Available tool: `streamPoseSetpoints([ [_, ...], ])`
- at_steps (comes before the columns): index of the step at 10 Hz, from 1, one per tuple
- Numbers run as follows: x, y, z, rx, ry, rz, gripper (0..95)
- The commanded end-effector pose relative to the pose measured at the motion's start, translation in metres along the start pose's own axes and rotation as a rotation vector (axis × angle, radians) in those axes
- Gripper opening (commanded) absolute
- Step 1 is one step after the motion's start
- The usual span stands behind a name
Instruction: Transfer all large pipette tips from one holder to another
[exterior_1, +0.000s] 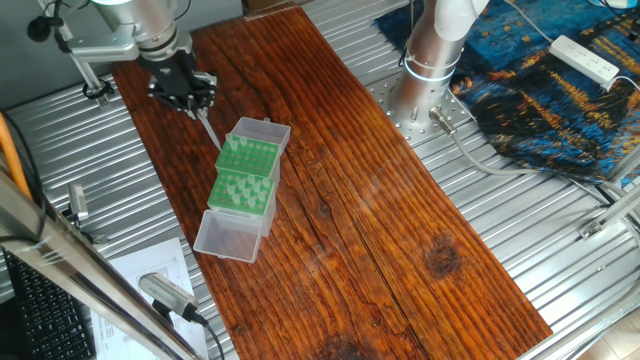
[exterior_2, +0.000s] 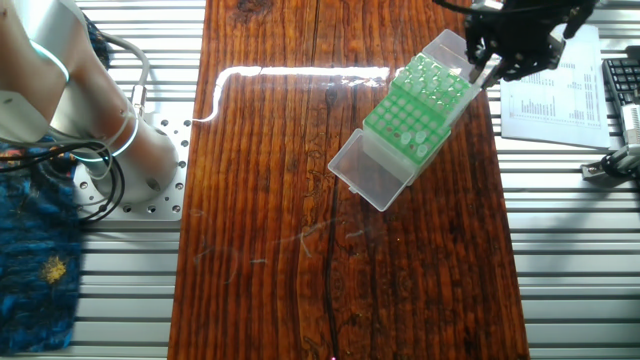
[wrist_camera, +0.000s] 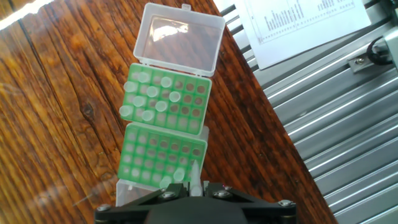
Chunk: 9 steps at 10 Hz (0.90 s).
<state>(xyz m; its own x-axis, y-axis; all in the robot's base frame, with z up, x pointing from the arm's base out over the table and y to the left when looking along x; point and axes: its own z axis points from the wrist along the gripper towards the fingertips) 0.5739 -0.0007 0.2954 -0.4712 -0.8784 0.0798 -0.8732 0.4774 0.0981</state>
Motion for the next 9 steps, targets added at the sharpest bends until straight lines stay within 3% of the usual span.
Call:
streamPoseSetpoints([
  [1, 0.004, 0.003, 0.005, 0.013, -0.005, -0.002, 0.0],
  [9, 0.009, 0.004, 0.015, 0.024, -0.019, -0.001, 0.0],
])
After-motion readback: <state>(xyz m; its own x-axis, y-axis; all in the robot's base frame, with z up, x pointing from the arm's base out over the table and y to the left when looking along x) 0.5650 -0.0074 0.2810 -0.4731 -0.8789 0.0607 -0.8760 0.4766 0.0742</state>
